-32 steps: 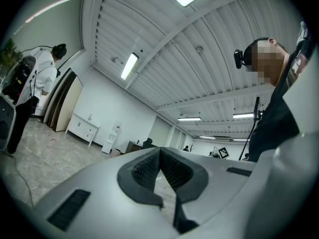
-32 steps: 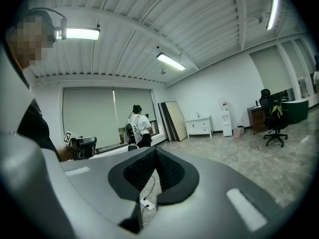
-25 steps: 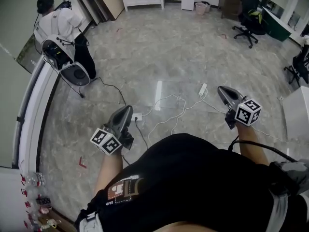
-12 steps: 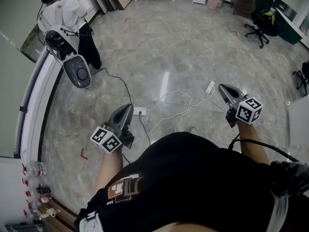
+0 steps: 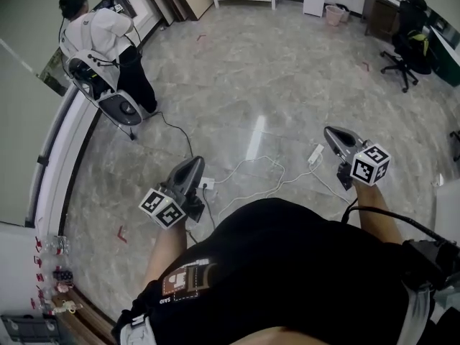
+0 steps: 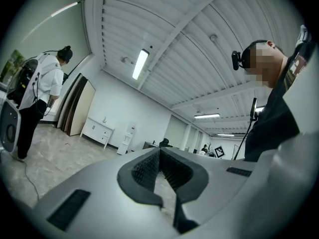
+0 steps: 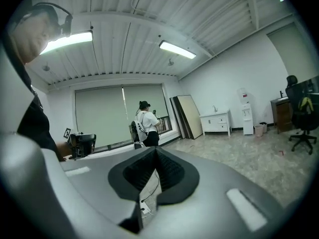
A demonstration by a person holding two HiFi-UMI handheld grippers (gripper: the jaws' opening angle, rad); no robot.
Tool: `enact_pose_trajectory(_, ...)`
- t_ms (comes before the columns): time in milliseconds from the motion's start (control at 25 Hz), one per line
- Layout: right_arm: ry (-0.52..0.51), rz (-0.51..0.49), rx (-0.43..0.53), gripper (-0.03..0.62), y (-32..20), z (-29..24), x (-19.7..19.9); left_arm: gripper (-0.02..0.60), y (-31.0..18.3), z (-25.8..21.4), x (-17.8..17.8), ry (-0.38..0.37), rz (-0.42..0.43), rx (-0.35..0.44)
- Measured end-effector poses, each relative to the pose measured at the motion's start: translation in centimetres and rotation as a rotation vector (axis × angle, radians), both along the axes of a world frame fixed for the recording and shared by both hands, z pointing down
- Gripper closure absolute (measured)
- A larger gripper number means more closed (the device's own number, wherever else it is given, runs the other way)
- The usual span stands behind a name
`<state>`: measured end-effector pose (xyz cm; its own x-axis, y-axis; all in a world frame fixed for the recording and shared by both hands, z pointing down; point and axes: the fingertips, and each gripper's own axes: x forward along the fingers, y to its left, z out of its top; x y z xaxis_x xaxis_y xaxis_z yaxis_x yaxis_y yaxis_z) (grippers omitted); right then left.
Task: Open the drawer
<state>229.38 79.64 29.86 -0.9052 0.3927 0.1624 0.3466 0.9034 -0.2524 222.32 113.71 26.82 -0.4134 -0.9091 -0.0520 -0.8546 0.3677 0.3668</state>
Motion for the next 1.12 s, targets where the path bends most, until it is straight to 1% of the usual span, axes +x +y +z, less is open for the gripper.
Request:
enact_pose_trajectory(160,-0.019,-0.004,-0.012,0.597,-6.0,-1.0,-3.2,0.586,-6.6,-1.3,-2.3,-0.012,0.010,0.022)
enact_pose_trajectory(240,-0.014,-0.005,-0.028,0.597,-8.0,-0.4,-3.8,0.584,-9.2,-1.0,-2.6,-0.013,0.027,0.010)
enact_pose_trajectory(360,0.004,0.001,-0.044,0.597,-9.9,0.6,-4.1,0.584,-11.2,-0.7,-3.5,-0.002,0.033,-0.014)
enact_pose_trajectory(520,0.013,0.043,-0.073,0.596,-12.6,1.0,-5.5,0.585,-13.3,-0.9,-5.8,0.004,0.048,-0.017)
enact_pose_trajectory(600,0.017,0.055,-0.069,0.597,-13.4,1.3,-6.1,0.585,-14.4,-0.6,-7.2,0.004,0.067,-0.022)
enact_pose_trajectory(720,0.020,0.085,-0.049,0.597,-14.8,1.6,-7.3,0.586,-16.4,0.0,-10.0,0.007,0.106,-0.013)
enact_pose_trajectory(880,0.021,0.157,-0.034,0.597,-16.9,1.2,-9.9,0.586,-19.2,-0.1,-14.5,0.002,0.181,0.008)
enact_pose_trajectory(1000,0.019,0.200,-0.011,0.597,-17.6,0.7,-13.4,0.586,-20.0,-0.3,-19.0,-0.013,0.230,0.026)
enact_pose_trajectory(1120,0.012,0.236,-0.014,0.597,-17.4,0.0,-17.8,0.586,-19.9,-0.4,-24.1,-0.003,0.262,0.046)
